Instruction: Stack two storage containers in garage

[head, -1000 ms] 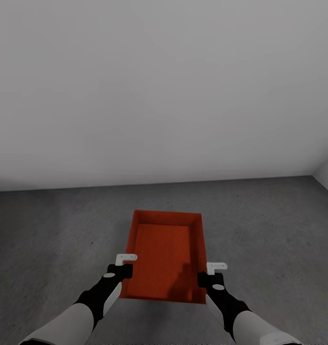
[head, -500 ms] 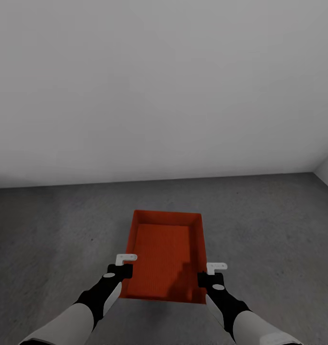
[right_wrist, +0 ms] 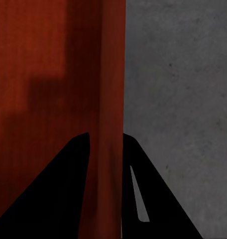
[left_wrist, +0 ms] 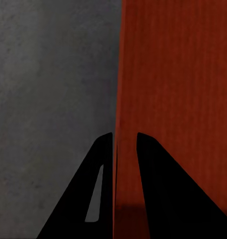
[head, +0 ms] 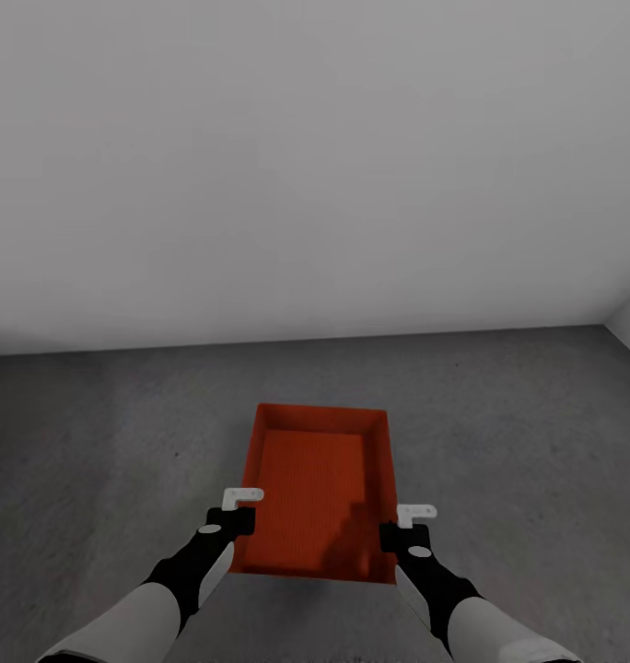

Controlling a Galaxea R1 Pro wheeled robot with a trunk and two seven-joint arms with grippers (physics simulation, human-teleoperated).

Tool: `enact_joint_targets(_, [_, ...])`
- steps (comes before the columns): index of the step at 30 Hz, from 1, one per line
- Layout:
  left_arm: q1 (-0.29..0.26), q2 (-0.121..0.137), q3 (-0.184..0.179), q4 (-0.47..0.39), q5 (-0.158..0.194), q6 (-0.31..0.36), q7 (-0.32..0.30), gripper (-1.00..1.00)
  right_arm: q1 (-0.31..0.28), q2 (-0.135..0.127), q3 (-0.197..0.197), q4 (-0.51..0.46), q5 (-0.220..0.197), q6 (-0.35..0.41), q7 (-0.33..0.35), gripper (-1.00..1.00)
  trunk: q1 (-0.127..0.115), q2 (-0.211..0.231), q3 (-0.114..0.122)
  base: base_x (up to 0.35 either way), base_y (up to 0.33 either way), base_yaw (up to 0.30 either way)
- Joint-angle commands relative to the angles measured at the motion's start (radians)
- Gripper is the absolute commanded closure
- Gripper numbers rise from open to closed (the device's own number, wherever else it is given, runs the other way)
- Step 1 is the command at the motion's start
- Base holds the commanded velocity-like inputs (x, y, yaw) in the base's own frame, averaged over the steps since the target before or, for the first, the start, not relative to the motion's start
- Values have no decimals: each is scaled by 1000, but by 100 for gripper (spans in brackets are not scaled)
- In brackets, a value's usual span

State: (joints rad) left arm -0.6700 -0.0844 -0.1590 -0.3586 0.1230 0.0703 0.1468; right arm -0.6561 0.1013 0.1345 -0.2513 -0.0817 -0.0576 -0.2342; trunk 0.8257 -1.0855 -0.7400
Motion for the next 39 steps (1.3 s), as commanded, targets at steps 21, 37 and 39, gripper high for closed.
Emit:
enact_joint_targets(21, [0,26,-2,-5,-10,-89,19,100,0,-4,-10,4,-18,-5,-8,100,0,0,-6,0,0,0])
enact_joint_targets(37, [0,26,-2,-5,-10,-89,19,100,0,-1,-10,4,-18,-3,-10,100,0,0,-8,0,0,0])
enact_joint_targets(39, [0,26,-2,-5,-10,-89,19,100,0,-1,-10,4,-18,-3,-10,100,0,0,-11,0,0,0])
